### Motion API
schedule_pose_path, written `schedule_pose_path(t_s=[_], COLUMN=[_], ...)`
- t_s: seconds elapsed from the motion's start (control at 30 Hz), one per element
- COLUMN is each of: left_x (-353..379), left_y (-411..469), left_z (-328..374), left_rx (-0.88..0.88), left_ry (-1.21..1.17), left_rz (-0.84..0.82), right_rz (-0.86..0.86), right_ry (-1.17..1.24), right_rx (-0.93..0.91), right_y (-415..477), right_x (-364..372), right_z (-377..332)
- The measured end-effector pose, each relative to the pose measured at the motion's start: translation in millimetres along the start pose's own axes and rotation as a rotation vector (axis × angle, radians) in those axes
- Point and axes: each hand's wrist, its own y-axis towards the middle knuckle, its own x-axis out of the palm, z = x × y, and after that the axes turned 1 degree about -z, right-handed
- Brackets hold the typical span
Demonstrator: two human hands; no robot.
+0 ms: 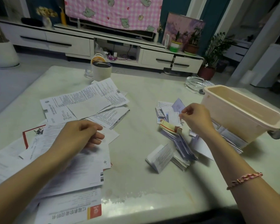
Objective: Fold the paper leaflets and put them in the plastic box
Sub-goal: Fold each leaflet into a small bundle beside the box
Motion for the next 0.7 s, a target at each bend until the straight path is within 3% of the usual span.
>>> schedule_pose_path(t_s=[0.13, 0.23, 0.37, 0.53, 0.7], left_x=[-12.0, -25.8, -39.9, -56.1, -53.4], left_y=[1.8, 2.0, -3.1, -9.6, -16.9], left_z=[-2.2, -6.0, -9.3, -27.3, -37.0], left_rx=[0.091, 0.222, 0.212, 0.048, 0.119], left_ry=[0.163, 0.493, 0.827, 1.166, 1.187], left_rz=[0.072, 0.066, -0.173, -0.594, -0.618], right_rz=[-0.013, -0.148, -0.487, -0.708, -0.869], right_ry=[0.062, 0.092, 0.052, -0.058, -0.069], right_rx=[-0.147, -0.359, -0.663, -0.856, -0.837], right_y=[-16.7, -46.0, -98.6, -121.8, -125.3], right_x=[8.3, 31.3, 58.0, 79.0, 77.0], right_z=[-26.0, -54.6, -85.0, -98.8, -98.1])
